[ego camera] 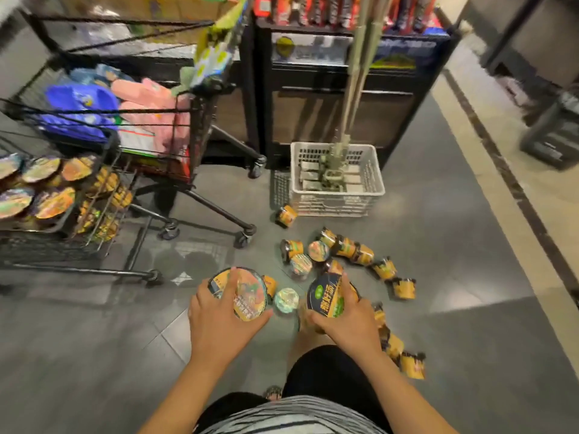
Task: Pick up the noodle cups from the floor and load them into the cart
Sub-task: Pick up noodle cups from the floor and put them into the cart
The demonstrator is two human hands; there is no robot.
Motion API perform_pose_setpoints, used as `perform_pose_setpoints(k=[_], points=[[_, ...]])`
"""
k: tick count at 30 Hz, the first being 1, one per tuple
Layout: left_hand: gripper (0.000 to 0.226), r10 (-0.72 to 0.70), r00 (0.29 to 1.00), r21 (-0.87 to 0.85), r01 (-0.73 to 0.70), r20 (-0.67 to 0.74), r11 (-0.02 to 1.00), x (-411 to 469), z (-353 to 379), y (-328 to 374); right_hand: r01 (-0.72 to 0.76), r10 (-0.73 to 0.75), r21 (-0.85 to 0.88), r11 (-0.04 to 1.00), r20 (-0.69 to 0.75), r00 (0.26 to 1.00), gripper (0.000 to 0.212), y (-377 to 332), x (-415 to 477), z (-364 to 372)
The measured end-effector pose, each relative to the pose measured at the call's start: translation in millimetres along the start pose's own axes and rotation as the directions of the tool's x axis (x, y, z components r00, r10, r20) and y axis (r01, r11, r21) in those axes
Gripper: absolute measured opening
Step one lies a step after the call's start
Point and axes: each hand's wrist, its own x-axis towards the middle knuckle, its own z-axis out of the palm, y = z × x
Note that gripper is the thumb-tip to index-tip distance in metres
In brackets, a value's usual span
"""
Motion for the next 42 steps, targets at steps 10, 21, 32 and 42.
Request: perform_pose_setpoints(k=[10, 21, 32, 42], points=[[0.112, -0.387, 0.899, -0.147, 0.363, -0.203, 0.92, 109.9, -46.7, 9.4, 0.372, -0.343, -0.127, 0.92, 0.203, 0.917, 0.117, -179.9, 138.7, -40.3], [0.115, -0.658, 0.71, -0.375, 0.556, -0.25, 0.742, 181.1, -127.4, -72.9, 0.649, -0.547, -0.171, 0.741, 0.406, 0.732, 0.115, -349.8, 172.1, 38.4], [0.114, -0.662, 0.719, -0.333, 0.584, -0.213, 0.741, 253.8, -235.3, -273.6, 0.71, -0.474, -0.28, 0.646, 0.582, 0.661, 0.119, -515.0, 137.1, 207.2], [0.113, -0.76, 0.614, -0.396, 0.657, -0.212, 0.642, 291.2, -281.3, -363.8, 0.783, -0.528, -0.297, 0.547, 0.604, 0.597, 0.115, -641.2, 131.9, 279.1]])
